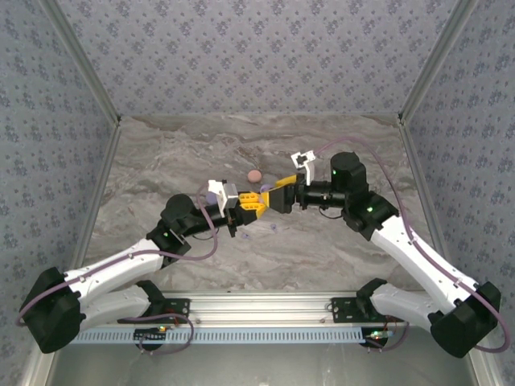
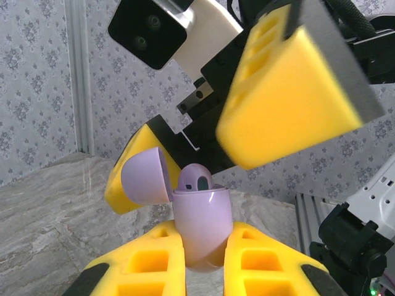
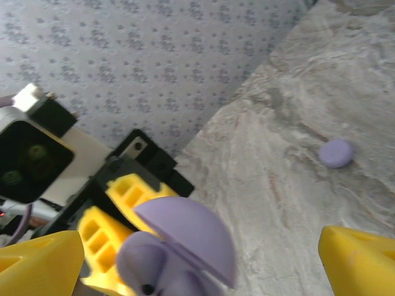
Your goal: Insert wireless bluetooth earbuds into charging case
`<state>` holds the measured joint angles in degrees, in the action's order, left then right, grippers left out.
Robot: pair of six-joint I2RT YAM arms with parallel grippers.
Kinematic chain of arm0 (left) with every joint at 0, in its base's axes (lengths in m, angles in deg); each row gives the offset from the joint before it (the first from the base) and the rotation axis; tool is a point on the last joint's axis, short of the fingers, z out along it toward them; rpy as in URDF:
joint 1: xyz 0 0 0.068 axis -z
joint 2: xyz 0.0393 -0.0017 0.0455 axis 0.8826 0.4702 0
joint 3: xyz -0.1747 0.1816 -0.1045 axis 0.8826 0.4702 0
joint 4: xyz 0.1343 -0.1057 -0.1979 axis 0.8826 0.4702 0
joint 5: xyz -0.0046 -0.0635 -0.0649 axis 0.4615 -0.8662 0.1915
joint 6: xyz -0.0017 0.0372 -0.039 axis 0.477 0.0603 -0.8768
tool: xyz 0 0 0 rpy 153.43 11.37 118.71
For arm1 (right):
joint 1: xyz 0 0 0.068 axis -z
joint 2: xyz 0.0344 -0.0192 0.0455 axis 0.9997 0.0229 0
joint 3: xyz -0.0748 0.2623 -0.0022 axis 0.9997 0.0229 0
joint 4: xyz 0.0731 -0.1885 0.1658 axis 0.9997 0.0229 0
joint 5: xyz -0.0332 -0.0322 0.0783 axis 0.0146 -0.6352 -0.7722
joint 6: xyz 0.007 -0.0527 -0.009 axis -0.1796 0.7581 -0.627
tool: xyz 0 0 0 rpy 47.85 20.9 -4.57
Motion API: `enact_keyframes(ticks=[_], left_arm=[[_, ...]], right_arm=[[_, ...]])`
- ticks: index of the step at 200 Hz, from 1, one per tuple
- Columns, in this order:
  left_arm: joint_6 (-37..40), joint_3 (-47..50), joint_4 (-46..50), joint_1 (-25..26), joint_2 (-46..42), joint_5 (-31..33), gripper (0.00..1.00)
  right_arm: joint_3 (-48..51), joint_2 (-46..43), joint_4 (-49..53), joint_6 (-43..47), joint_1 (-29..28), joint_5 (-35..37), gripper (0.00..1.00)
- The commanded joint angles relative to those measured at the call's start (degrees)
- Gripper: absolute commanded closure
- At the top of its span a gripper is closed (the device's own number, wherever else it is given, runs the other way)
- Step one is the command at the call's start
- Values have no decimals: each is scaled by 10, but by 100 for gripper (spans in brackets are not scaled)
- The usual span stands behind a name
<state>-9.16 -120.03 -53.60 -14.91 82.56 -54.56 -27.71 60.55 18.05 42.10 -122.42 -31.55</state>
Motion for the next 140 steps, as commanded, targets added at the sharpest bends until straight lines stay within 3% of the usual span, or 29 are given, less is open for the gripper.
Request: enact_keyframes(ticks=[1,55,95,112,140], left_arm=[[10,-9,-7,5,-12,-5,100],[18,-8,6,5,-14,7,100],[20,-6,6,5,-16,10,100],[19,-7,9,5,-16,11,100],[18,-9,27,5,-17,36,100]], right_arm=[[-3,-9,-55,-17,-12,-43,0],[2,-56,-47,-7,-27,-48,0],[14,-88,30,28,-37,7,0],[6,-89,83,47,-36,65,0],[-23,-94,198,80,-32,242,0]])
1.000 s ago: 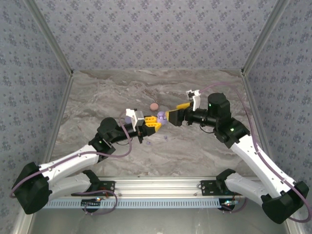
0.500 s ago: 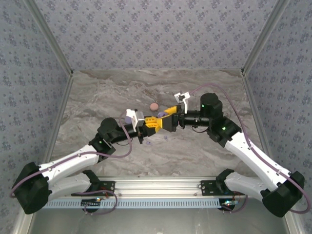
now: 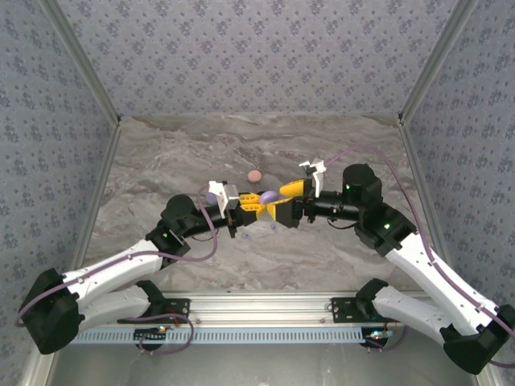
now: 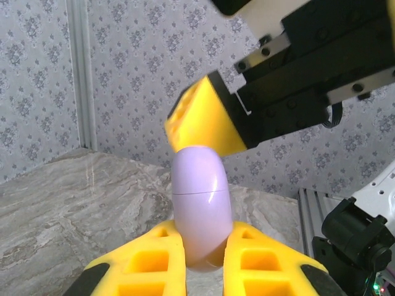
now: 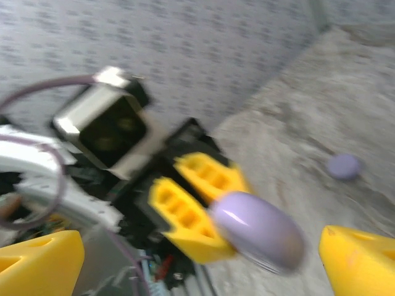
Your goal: Insert wireless bluetooth earbuds into charging case
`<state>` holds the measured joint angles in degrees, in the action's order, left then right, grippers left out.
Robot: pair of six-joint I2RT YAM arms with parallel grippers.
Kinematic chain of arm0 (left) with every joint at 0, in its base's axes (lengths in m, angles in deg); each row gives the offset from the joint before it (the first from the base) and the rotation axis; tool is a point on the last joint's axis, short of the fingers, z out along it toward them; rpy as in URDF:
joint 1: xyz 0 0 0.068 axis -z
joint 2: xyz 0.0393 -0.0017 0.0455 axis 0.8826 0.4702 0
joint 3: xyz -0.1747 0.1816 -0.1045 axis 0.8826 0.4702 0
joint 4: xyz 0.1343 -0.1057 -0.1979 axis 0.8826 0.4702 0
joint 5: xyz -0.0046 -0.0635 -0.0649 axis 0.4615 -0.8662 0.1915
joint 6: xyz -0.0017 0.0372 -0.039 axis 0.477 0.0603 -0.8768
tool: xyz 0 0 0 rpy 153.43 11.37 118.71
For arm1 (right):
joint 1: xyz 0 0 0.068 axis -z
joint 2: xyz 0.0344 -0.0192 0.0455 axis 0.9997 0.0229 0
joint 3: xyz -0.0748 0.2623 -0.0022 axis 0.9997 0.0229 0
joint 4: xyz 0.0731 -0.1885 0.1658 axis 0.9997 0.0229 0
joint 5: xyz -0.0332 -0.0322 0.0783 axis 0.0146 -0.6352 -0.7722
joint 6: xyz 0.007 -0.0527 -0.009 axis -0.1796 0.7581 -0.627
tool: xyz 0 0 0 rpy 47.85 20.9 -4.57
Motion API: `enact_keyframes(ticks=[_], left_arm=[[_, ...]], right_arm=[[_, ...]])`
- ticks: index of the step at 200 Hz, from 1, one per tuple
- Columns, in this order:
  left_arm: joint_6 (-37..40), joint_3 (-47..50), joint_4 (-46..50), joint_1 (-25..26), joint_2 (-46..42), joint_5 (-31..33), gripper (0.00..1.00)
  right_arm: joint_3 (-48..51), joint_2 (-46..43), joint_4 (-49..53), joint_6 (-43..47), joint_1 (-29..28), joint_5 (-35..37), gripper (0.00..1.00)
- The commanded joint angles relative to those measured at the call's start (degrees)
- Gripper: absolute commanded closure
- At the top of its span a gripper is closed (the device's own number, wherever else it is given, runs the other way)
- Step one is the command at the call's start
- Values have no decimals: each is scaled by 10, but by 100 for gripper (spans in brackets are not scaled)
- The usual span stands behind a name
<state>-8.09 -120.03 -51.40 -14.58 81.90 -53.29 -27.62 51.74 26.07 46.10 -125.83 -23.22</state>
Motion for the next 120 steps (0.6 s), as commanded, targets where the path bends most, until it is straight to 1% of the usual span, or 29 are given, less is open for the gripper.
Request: enact_keyframes(ticks=[1,15,43,62,92,120], left_arm=[[7,-9,5,1,-10,25,100],[7,-4,6,0,-8,48,100],[-4,-5,26,-12,12,91,100],[-38,-15,52,-43,46,118,100],[-119,-29,87,-109,124,136,100],[-166,-50,126,-142,202,151,100]], right_arm=[[-24,-6,119,41,2,165,0],[-17,-14,141,42,9,225,0],[22,-27,142,16,41,246,0],[46,-28,158,-13,64,272,0],[74,-27,169,-35,93,276,0],[84,-18,173,-37,109,265,0]])
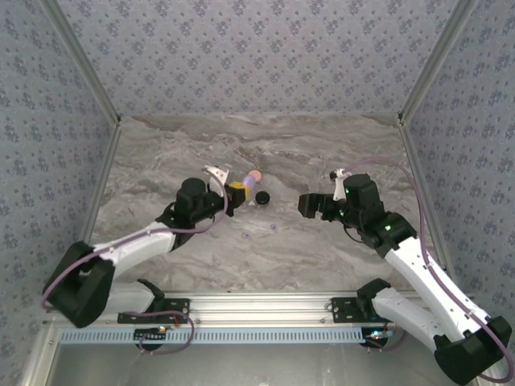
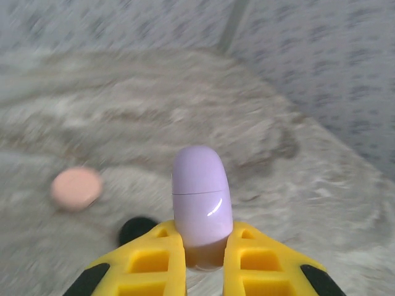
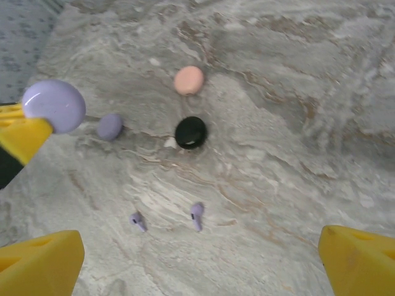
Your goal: Insert wireless bluetooth earbuds into charging case
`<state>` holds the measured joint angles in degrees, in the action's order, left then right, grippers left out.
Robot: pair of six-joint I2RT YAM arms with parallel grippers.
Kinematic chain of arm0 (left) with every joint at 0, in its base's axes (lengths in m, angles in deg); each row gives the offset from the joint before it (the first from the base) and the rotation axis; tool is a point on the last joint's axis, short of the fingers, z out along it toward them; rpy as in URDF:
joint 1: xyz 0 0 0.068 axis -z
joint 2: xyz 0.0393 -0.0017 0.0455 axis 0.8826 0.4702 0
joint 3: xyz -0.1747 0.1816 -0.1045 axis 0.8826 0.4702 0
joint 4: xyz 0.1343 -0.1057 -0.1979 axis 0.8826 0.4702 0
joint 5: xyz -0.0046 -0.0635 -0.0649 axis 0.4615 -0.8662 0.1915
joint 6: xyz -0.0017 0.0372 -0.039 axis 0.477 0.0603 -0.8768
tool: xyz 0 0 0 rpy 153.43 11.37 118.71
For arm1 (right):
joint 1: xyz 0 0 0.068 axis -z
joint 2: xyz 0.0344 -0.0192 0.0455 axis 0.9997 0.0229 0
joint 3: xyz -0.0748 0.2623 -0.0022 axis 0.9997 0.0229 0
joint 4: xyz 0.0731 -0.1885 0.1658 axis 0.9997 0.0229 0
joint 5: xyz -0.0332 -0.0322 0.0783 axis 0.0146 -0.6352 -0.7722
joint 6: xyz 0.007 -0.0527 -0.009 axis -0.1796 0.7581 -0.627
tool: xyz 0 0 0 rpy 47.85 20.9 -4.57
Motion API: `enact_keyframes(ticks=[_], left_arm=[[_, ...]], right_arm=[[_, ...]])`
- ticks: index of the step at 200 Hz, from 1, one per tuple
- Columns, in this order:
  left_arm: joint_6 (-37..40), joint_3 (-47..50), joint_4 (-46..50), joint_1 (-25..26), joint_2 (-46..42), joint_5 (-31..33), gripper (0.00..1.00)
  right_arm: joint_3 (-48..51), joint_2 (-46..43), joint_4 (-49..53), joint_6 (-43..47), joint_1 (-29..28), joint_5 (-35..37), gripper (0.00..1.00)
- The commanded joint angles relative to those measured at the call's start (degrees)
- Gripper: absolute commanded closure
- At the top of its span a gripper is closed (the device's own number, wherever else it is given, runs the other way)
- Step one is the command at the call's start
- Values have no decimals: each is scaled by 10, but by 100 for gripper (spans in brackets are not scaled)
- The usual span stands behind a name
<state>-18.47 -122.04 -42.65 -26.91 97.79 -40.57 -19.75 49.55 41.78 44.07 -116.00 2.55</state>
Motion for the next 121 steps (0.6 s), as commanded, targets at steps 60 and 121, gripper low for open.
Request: enact_keyframes(ticks=[60,121], left_arm=[[-90,-144,135,-48,194,53,100],[-101,-211,200,-88,268,80,100]], right_arm=[[3,25,15,-13,23,-9,0],[5,17,25,-8,28,-13,0]])
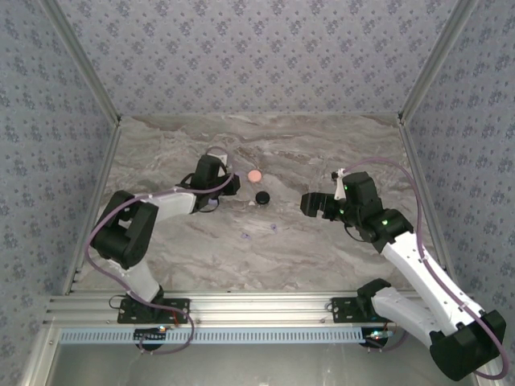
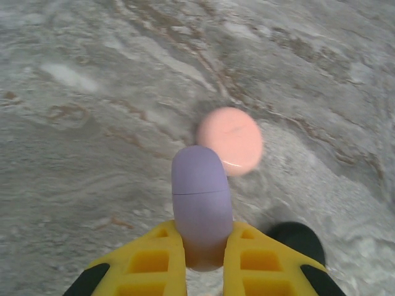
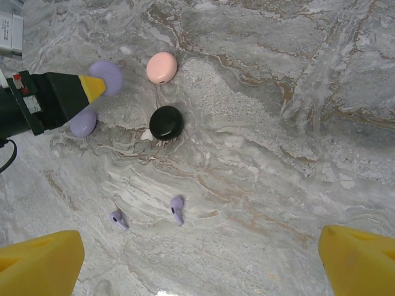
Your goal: Insert wireless bluetooth earbuds into charging case
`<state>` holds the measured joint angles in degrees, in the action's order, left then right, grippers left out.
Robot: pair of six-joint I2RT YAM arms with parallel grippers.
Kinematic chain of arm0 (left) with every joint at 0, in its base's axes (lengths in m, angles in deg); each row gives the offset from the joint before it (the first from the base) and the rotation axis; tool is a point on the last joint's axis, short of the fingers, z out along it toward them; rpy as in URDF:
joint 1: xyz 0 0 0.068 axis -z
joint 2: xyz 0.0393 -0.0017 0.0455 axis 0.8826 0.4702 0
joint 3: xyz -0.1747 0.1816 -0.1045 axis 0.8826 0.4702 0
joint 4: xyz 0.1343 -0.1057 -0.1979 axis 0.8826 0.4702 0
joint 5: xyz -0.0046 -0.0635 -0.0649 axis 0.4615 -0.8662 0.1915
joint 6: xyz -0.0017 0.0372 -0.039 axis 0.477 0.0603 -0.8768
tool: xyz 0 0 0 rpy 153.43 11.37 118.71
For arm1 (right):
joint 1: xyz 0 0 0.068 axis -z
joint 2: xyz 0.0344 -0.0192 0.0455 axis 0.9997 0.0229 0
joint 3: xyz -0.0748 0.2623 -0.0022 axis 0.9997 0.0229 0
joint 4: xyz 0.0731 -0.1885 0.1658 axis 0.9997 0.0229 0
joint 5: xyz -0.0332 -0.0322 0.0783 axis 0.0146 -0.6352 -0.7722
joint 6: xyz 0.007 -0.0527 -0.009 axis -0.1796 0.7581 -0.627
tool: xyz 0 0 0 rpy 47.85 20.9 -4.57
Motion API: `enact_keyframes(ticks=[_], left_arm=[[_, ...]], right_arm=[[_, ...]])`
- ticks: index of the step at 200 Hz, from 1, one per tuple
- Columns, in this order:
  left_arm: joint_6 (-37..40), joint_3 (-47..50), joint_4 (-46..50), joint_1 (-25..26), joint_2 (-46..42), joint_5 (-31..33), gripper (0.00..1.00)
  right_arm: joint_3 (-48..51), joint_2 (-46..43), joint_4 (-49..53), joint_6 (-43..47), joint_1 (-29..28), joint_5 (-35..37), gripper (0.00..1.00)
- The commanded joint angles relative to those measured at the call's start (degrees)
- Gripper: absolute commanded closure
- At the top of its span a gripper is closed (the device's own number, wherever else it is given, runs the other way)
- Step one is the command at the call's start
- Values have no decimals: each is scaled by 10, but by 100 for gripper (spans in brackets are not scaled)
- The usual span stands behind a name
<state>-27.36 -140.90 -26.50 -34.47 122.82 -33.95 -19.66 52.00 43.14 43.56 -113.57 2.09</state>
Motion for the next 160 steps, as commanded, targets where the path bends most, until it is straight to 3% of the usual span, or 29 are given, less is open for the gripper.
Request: enact_keyframes(ticks=[1,29,93,160], left_arm=[[-12,-23,39,-13,19,13,100],[-14,-42,48,-17,44,-9,96],[-6,-62,71,-25,68,-1,73],[17,-55,93,-30,15,27,54]], right_arm=[[5,-7,11,-3,4,-8,0],[9,-6,5,-4,4,-13,0],[14,-15,11,-6,4,-18,0],[9,-10,1,10,-7,-52,0]])
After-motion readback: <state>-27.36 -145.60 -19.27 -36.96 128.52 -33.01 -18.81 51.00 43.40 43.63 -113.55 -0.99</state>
